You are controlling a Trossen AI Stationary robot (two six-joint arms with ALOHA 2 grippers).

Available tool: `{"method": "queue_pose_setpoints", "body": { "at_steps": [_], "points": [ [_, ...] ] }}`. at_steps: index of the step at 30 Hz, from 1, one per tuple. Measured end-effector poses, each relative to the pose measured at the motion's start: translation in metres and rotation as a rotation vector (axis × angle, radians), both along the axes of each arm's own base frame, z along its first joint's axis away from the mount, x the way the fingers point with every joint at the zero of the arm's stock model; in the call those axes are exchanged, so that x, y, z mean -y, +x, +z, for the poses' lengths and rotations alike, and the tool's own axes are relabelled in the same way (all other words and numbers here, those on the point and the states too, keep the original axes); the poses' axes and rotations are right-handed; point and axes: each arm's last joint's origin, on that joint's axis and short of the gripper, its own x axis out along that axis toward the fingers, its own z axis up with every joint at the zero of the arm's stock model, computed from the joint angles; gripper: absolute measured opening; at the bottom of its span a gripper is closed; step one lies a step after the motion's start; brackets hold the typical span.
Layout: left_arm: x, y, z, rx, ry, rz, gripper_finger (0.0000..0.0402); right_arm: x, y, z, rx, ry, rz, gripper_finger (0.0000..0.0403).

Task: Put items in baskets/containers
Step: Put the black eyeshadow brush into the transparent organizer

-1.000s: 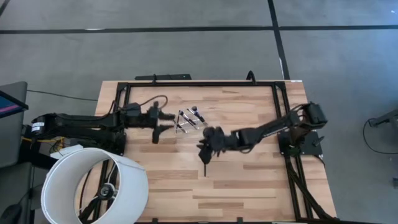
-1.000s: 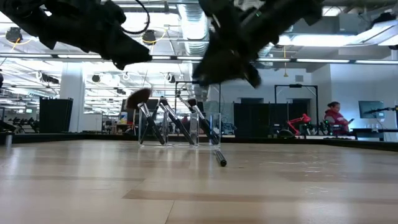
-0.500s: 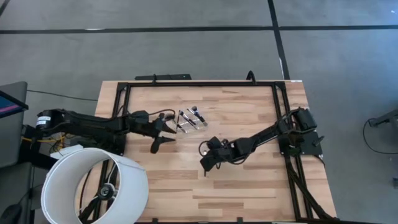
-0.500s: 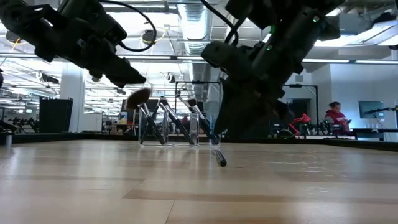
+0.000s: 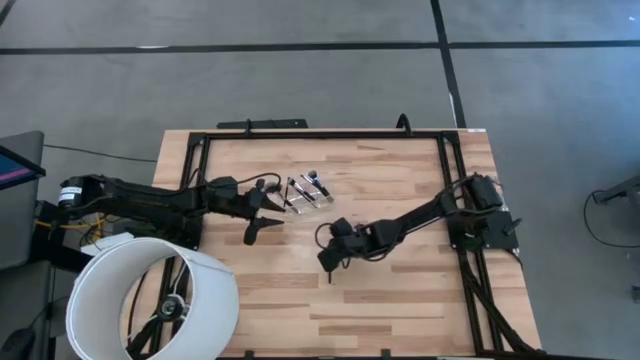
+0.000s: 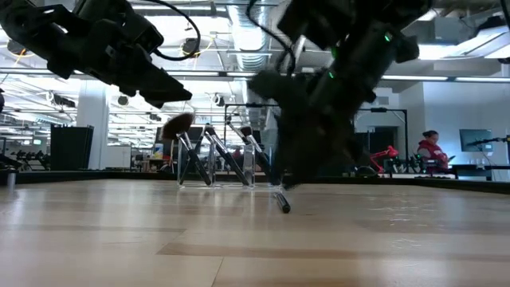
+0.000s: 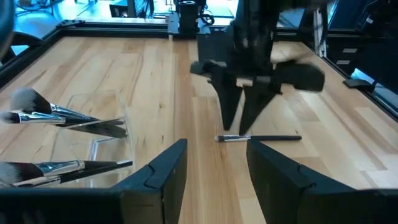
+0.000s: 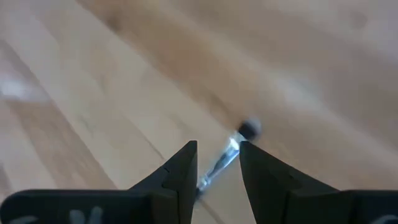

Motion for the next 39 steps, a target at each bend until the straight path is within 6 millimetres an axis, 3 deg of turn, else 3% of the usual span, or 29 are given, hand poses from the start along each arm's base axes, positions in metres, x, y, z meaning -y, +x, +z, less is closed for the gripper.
{"method": "queue_pose_setpoints", "body": {
  "at_steps": [13, 22, 27, 32, 39],
  "points": [
    [0.0, 0.001, 0.0, 0.002, 0.001, -0.001, 0.0163, -0.004, 0.028, -0.029, -0.169, -0.098, 0.118, 0.0098],
    [0.0, 0.001, -0.001, 0.001, -0.001, 0.0, 0.0163, -0.003, 0.041, -0.022, -0.225, -0.162, 0.255, 0.0016],
    [0.0, 0.001, -0.001, 0.001, -0.001, 0.0, 0.0163, -0.003, 0.046, -0.018, -0.209, -0.219, 0.262, 0.0018],
    [0.0, 0.001, -0.001, 0.001, -0.001, 0.0, 0.0163, 0.007, 0.056, -0.005, -0.165, -0.35, 0.23, 0.001],
    [0.0, 0.001, -0.001, 0.0, -0.009, 0.003, 0.0163, 0.036, 0.059, 0.06, -0.025, -0.616, 0.054, 0.0011]
  ]
}}
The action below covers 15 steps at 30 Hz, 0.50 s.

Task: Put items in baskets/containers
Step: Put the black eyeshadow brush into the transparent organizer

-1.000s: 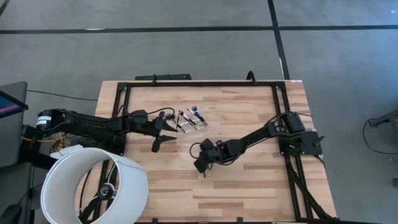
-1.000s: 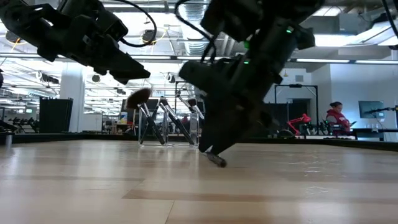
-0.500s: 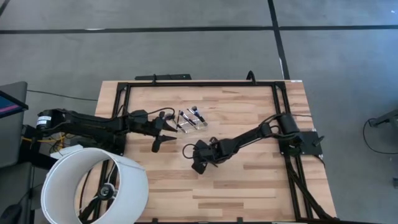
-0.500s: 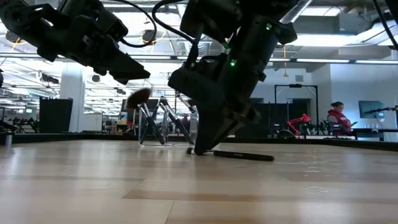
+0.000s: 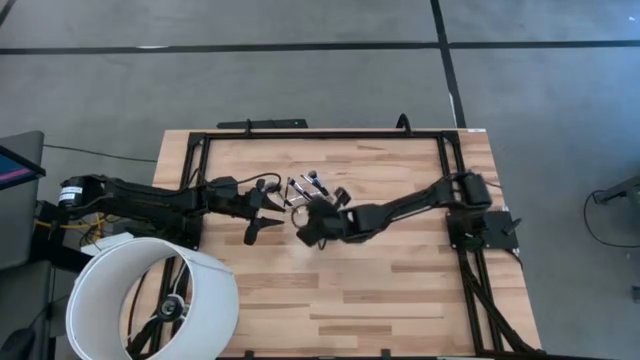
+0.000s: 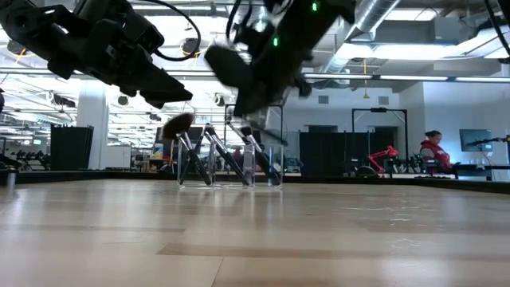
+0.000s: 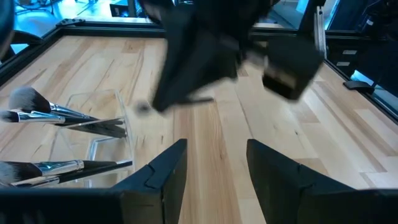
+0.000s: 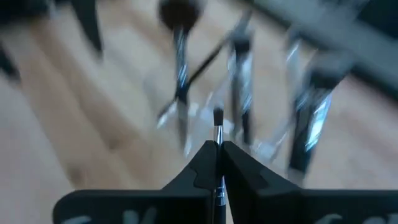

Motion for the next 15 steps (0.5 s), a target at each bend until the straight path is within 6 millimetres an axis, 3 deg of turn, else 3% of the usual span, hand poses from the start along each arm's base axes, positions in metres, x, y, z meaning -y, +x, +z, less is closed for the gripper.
{"method": "queue_pose_setpoints", "body": {
  "at_steps": [6, 10, 15],
  "points": [
    [0.0, 0.0, 0.0, 0.0, 0.0, 0.0, 0.0163, 0.023, 0.012, 0.053, 0.213, -0.231, 0.008, 0.0003],
    [0.0, 0.0, 0.0, -0.001, 0.0, 0.0, 0.0163, 0.044, 0.029, 0.042, 0.241, -0.305, 0.061, 0.0006],
    [0.0, 0.0, 0.0, -0.002, 0.0, 0.001, 0.0163, 0.076, 0.048, 0.004, 0.306, -0.234, 0.087, 0.0003]
  ]
}}
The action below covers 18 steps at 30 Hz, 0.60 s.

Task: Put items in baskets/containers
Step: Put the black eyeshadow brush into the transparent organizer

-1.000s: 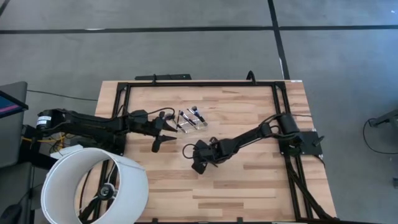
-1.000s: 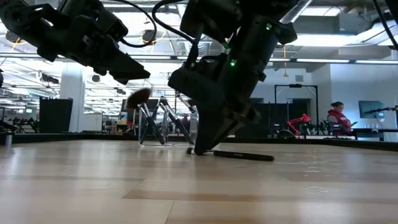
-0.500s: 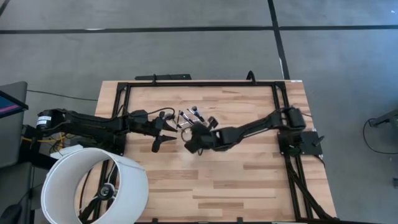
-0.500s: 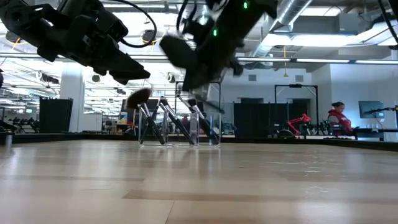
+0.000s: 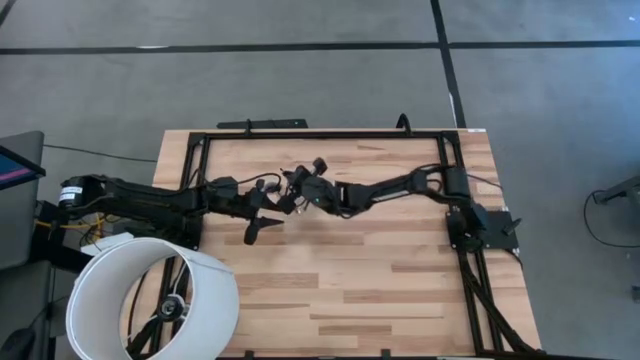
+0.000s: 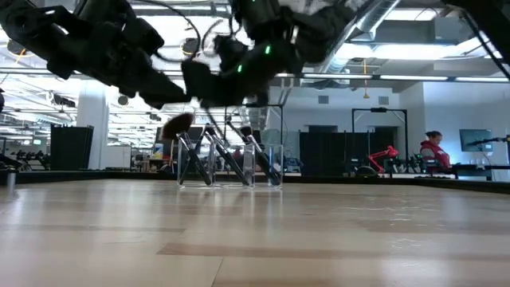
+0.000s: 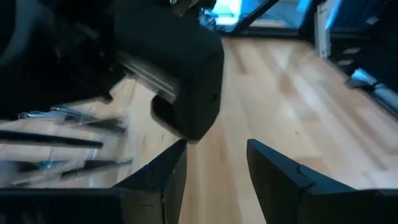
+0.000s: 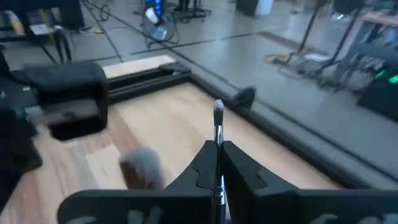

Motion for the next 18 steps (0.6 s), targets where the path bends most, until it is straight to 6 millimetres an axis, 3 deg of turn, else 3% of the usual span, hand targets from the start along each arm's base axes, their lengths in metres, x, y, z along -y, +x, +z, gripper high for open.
{"method": "queue_pose_setpoints", "body": {
  "at_steps": [8, 18],
  "points": [
    [0.0, -0.005, -0.009, -0.021, -0.001, 0.007, 0.0163, 0.011, 0.006, -0.027, -0.021, 0.004, -0.002, 0.0004],
    [0.002, -0.011, -0.02, -0.062, -0.035, 0.011, 0.0163, -0.002, 0.001, -0.017, -0.12, -0.055, 0.015, 0.0051]
  ]
}}
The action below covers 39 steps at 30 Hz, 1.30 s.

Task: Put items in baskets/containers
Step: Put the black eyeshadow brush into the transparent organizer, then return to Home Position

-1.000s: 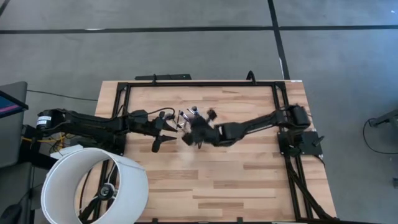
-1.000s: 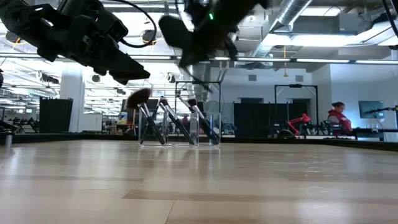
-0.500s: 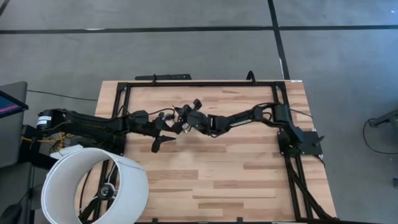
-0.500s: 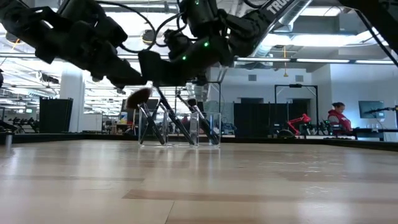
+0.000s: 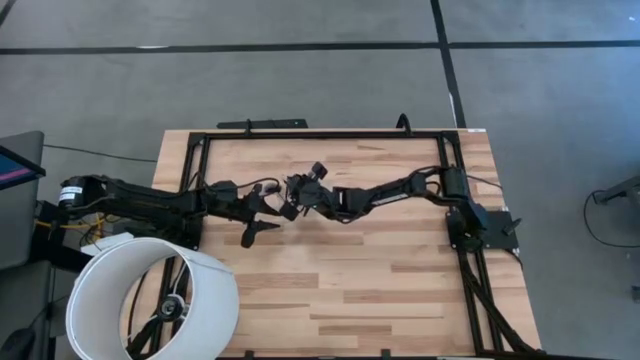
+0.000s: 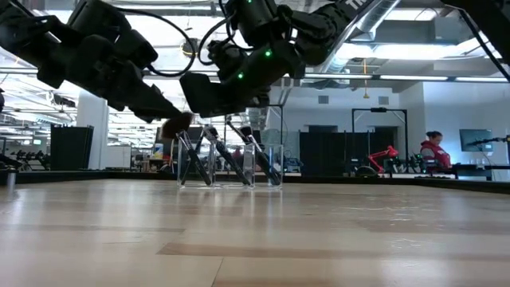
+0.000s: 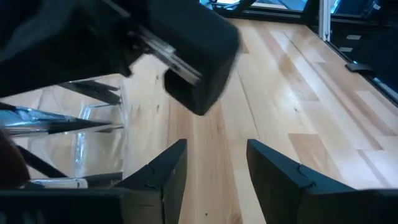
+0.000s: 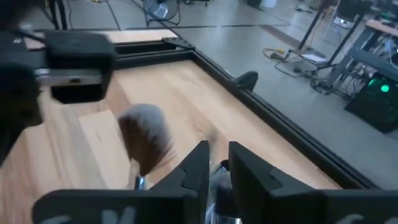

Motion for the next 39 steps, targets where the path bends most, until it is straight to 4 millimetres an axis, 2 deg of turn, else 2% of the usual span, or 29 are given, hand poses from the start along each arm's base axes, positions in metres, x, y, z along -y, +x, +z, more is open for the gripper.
{"method": "queue_pose_setpoints", "body": {
  "at_steps": [8, 10, 14, 17, 21, 26, 29, 32, 39],
  "points": [
    [0.0, 0.0, 0.002, 0.01, -0.01, 0.007, 0.0163, -0.001, 0.0, 0.005, -0.021, -0.062, 0.013, 0.0083],
    [0.0, -0.002, 0.005, 0.031, 0.001, 0.005, 0.0163, -0.002, -0.003, 0.016, -0.025, -0.107, 0.004, 0.0086],
    [0.001, -0.009, 0.022, 0.141, 0.054, -0.008, 0.0163, -0.015, -0.016, 0.057, -0.031, -0.166, 0.018, 0.0085],
    [0.002, -0.02, 0.041, 0.257, 0.063, -0.004, 0.0163, -0.028, -0.036, 0.091, -0.032, -0.142, 0.044, 0.0082],
    [0.001, -0.039, 0.06, 0.366, 0.077, 0.015, 0.0163, -0.042, -0.077, 0.136, -0.106, -0.124, 0.104, 0.0075],
    [-0.003, -0.066, 0.063, 0.347, 0.087, 0.076, 0.0163, -0.052, -0.133, 0.171, -0.171, 0.03, 0.232, 0.0067],
    [-0.003, -0.077, 0.067, 0.391, 0.098, 0.1, 0.0163, -0.053, -0.162, 0.173, -0.156, 0.064, 0.288, 0.0066],
    [-0.002, -0.084, 0.069, 0.441, 0.09, 0.097, 0.0163, -0.054, -0.188, 0.16, -0.111, 0.074, 0.341, 0.0066],
    [-0.001, -0.085, 0.027, 0.394, 0.063, 0.082, 0.0163, -0.05, -0.251, 0.122, 0.132, 0.086, 0.478, 0.0065]
  ]
}}
